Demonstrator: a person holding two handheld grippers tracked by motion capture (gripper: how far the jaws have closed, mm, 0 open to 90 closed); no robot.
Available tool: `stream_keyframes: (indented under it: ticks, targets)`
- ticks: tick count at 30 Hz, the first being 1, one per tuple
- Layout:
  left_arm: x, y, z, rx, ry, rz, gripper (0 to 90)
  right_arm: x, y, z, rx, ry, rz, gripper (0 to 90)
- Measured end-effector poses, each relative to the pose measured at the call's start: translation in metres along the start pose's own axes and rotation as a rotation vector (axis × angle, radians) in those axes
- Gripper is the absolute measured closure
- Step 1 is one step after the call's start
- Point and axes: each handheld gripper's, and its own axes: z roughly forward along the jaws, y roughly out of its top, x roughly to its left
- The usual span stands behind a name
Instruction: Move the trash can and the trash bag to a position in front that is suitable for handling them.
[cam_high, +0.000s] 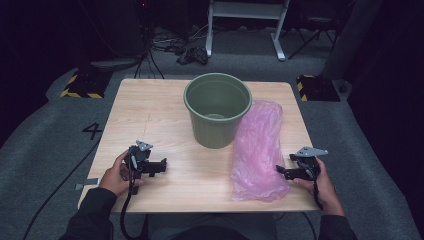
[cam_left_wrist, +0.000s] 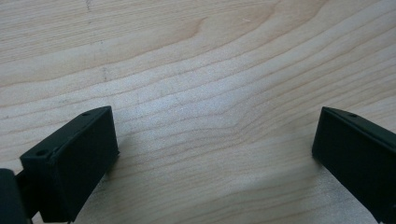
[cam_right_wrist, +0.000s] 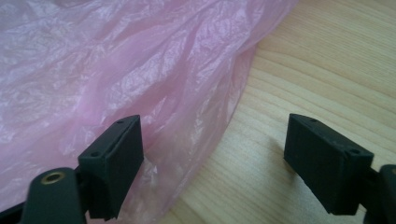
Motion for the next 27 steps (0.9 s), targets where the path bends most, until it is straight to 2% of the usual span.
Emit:
stream_keyframes:
  ticks: [2,5,6,7,10,15,17,21,24,25,27]
  targets:
    - [0.001,0.0,0.0,0.001,-0.006,0.007,0.0,0.002,0.002,-0.005,0.004,-0.024,-0.038,21.6]
    - [0.003,0.0,0.0,0.0,-0.02,0.025,0.0,0.002,0.005,-0.017,-0.05,-0.025,-0.037,23.4]
    - [0.003,0.0,0.0,0.0,-0.02,0.025,0.3,0.002,0.005,-0.017,-0.05,-0.025,-0.037,23.4]
    - [0.004,-0.001,-0.001,-0.002,-0.027,0.038,0.3,0.002,0.008,-0.026,-0.09,-0.028,-0.033,24.3]
    - [0.007,-0.003,-0.003,0.0,-0.058,0.068,0.3,0.005,0.013,-0.03,-0.131,-0.004,-0.052,25.5]
    - [0.013,-0.008,-0.008,0.002,-0.114,0.133,0.3,0.024,0.014,-0.016,-0.093,0.11,-0.137,25.6]
    - [0.014,-0.008,-0.008,0.001,-0.122,0.138,0.3,0.032,0.015,-0.009,-0.079,0.139,-0.157,25.8]
    - [0.015,-0.01,-0.009,0.0,-0.142,0.158,0.3,0.048,0.019,0.005,-0.046,0.178,-0.198,25.6]
    - [0.014,-0.01,-0.01,-0.002,-0.136,0.166,0.3,0.054,0.021,0.009,-0.039,0.187,-0.214,25.6]
    - [0.012,-0.011,-0.012,-0.012,-0.118,0.19,0.3,0.058,0.022,0.012,-0.037,0.201,-0.217,25.3]
    - [0.013,-0.011,-0.011,-0.008,-0.123,0.183,0.3,0.062,0.022,0.016,-0.027,0.197,-0.222,24.2]
